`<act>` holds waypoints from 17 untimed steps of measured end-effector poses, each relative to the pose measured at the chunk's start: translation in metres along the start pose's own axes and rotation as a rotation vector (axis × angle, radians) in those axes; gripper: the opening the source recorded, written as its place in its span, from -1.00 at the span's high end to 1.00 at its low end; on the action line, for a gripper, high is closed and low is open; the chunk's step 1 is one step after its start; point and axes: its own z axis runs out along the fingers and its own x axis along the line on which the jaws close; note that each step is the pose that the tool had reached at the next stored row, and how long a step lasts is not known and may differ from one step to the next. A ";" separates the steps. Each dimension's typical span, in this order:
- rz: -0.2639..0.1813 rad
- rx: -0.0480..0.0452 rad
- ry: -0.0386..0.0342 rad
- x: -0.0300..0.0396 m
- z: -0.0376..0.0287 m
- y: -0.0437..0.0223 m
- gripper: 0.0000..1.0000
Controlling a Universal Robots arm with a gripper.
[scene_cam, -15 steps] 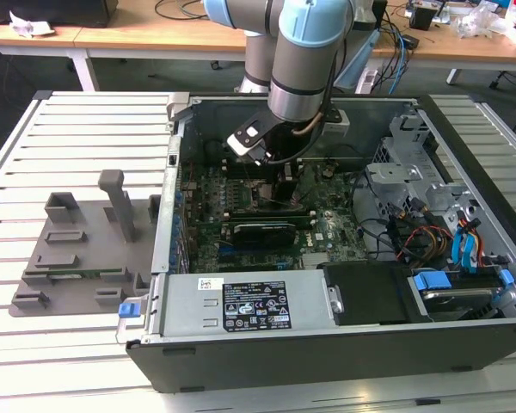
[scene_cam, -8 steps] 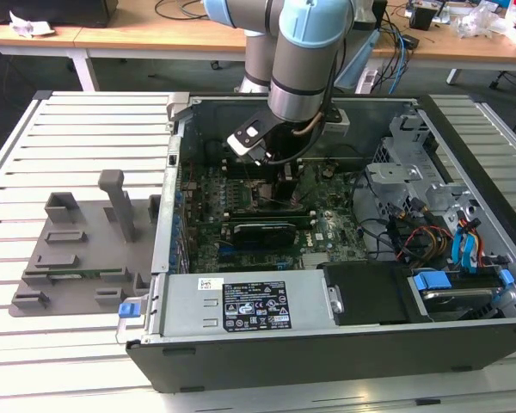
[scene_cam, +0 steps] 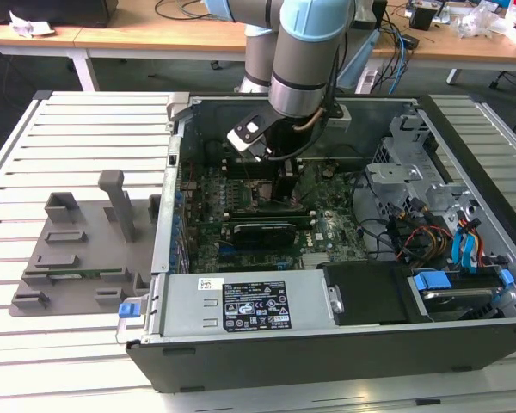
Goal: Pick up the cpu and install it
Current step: 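Place the cpu into insertion slot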
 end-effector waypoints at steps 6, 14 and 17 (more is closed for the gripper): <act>0.000 -0.0006 -0.0001 0.0003 -0.0182 -0.0013 0.77; 0.000 -0.0007 0.0000 0.0002 -0.0288 -0.0020 0.79; 0.000 -0.0007 0.0000 0.0001 -0.0344 -0.0024 0.79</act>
